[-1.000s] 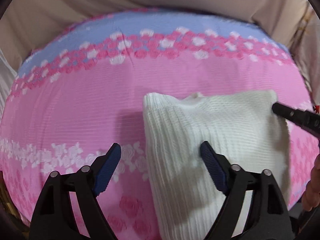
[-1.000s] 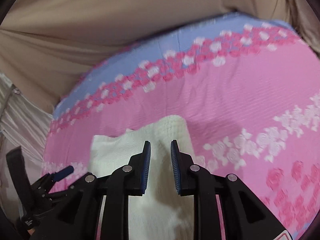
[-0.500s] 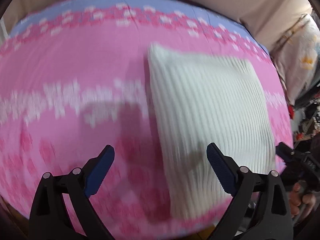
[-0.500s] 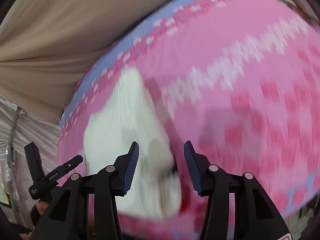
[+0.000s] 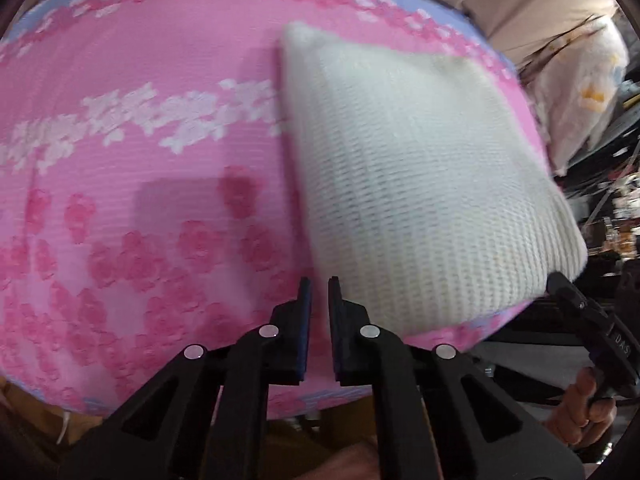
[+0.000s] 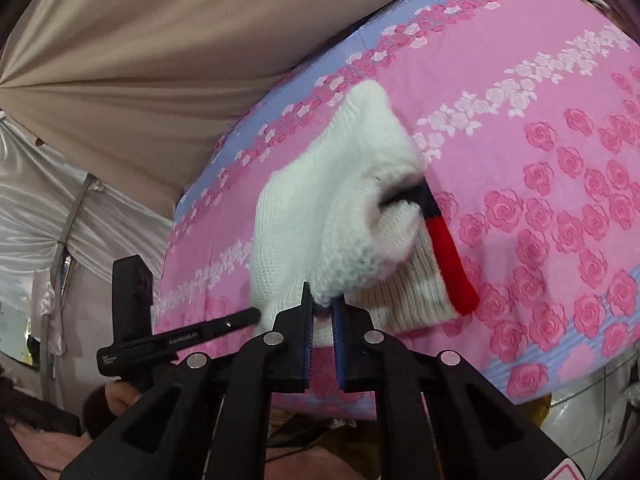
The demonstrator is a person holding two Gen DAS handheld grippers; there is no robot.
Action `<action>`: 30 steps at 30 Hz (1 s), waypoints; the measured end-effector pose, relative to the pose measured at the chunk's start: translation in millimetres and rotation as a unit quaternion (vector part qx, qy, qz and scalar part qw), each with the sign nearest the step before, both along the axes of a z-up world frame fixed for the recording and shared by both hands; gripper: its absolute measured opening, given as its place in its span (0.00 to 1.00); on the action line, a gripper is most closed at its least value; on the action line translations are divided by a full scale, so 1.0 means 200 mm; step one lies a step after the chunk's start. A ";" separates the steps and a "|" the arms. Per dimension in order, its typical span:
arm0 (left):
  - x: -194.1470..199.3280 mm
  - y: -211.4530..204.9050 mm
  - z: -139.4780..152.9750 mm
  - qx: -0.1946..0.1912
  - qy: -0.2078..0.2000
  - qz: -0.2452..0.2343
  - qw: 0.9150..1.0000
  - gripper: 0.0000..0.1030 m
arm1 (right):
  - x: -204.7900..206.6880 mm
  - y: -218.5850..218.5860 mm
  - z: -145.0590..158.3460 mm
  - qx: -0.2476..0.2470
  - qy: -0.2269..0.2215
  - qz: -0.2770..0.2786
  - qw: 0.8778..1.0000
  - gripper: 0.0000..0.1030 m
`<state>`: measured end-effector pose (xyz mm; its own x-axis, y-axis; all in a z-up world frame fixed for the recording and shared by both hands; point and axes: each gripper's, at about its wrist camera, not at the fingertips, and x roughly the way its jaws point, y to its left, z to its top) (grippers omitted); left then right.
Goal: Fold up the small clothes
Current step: 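Grasp the folded sweater bundle with both grippers from opposite sides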
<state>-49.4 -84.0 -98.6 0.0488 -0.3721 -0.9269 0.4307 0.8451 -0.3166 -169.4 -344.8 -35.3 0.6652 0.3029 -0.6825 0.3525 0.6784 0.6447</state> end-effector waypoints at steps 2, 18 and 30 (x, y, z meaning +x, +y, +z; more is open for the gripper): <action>0.01 0.03 -0.15 0.034 0.028 0.013 0.999 0.08 | -0.03 0.00 -0.19 -0.004 0.055 -0.002 0.998 0.09; 0.20 -0.17 0.01 -0.060 -0.034 0.060 0.996 0.89 | 0.17 -0.37 -0.21 -0.005 0.037 -0.040 0.998 0.72; 0.31 -0.30 -0.22 -0.077 0.027 0.079 0.994 0.95 | 0.40 -0.27 -0.47 0.058 0.051 -0.019 0.997 0.80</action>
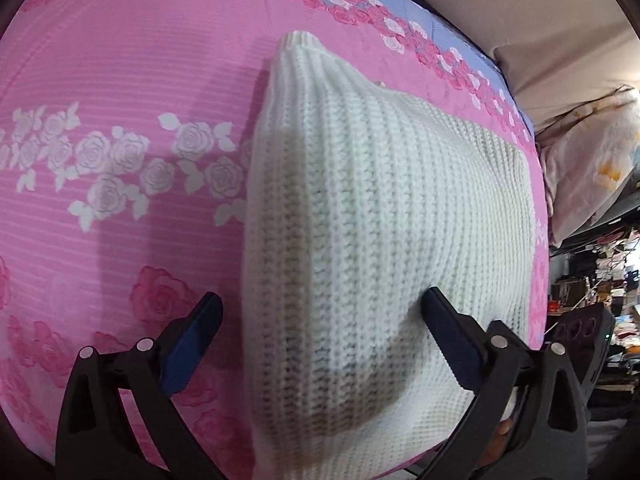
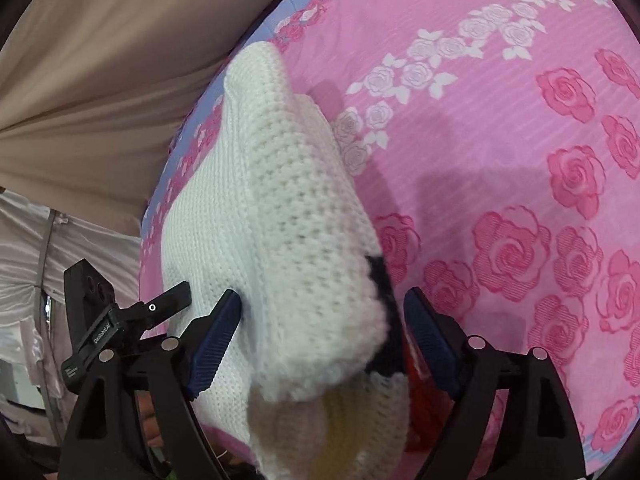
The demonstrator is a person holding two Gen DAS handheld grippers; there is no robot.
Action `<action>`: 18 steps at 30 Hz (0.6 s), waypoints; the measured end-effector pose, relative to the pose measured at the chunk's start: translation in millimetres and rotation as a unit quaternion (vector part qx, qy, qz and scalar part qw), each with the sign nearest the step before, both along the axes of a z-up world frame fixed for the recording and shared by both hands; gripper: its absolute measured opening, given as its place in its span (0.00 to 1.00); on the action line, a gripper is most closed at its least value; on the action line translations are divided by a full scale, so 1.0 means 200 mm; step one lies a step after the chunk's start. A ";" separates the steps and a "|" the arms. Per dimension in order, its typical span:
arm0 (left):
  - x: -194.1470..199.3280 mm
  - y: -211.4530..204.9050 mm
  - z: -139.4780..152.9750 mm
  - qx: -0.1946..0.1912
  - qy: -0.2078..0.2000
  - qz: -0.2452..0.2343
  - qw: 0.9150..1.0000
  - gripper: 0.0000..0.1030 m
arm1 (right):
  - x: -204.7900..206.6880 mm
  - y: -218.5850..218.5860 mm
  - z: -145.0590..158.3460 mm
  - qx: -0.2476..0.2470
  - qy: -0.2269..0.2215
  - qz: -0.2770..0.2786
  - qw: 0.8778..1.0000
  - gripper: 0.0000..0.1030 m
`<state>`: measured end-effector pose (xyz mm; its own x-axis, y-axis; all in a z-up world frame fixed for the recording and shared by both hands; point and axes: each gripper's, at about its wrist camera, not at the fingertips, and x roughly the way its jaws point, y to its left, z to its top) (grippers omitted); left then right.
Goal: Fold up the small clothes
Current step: 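Grasp the folded sweater bundle with both grippers from opposite sides, then lift the folded sweater with both grippers and turn it over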
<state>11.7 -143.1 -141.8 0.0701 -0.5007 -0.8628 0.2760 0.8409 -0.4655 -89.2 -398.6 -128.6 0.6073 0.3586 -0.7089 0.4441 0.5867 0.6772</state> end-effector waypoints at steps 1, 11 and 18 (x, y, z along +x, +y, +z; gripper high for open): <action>0.00 -0.02 0.00 -0.004 0.004 -0.001 1.000 0.95 | 0.02 0.00 0.00 0.000 0.001 0.002 1.000 0.81; 0.01 -0.12 0.00 -0.004 0.011 -0.003 1.000 0.95 | 0.09 0.01 0.00 0.010 -0.001 -0.003 1.000 0.79; 0.01 -0.11 0.03 -0.019 0.006 -0.008 1.000 0.72 | 0.11 -0.01 -0.01 0.026 -0.008 -0.002 1.000 0.65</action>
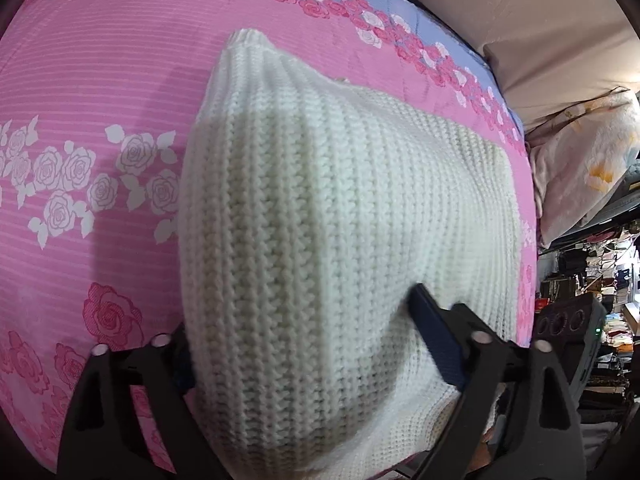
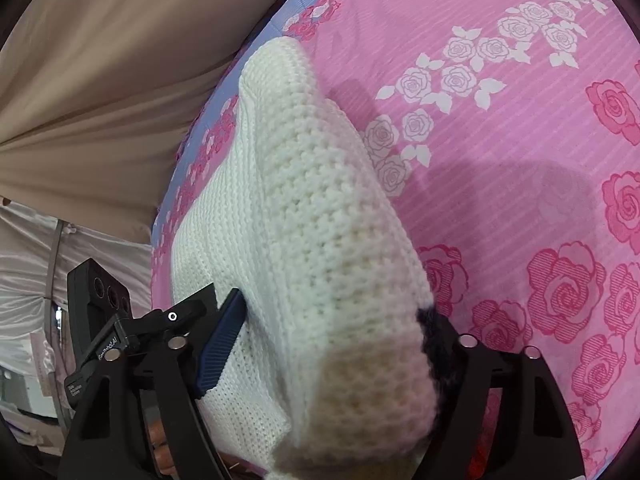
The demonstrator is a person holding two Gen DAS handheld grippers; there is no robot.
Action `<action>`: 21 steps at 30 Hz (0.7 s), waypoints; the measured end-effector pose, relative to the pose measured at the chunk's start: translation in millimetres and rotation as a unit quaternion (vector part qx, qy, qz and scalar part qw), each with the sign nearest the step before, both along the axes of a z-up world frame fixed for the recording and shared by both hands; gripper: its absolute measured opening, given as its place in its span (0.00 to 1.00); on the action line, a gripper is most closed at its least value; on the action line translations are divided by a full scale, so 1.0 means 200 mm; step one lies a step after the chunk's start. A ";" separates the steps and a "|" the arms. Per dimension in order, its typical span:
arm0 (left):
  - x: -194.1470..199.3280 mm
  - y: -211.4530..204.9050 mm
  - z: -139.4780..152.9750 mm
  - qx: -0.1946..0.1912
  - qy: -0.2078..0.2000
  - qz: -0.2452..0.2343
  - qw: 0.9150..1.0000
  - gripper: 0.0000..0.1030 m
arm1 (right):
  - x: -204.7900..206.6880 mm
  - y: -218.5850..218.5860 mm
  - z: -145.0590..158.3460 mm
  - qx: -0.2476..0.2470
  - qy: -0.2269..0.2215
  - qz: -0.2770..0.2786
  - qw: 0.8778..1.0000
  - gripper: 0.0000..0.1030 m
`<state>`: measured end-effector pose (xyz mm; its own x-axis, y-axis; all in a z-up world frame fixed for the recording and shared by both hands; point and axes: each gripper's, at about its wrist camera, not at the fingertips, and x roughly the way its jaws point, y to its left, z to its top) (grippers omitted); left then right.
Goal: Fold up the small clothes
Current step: 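Lift the folded sweater with both grippers and turn it over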
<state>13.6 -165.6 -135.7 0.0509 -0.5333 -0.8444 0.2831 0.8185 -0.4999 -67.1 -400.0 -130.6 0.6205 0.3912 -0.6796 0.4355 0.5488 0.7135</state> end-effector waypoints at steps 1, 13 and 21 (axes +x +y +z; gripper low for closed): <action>0.00 0.02 0.02 -0.009 0.001 0.000 1.000 0.67 | 0.00 -0.01 0.00 0.008 -0.005 -0.002 1.000 0.56; -0.24 0.02 0.51 -0.126 -0.002 -0.071 0.989 0.43 | -0.34 0.00 0.47 0.001 -0.095 -0.036 0.995 0.34; -0.55 -0.15 1.33 -0.221 -0.167 -0.195 0.941 0.43 | -0.75 -0.06 1.18 -0.108 -0.225 -0.094 0.964 0.34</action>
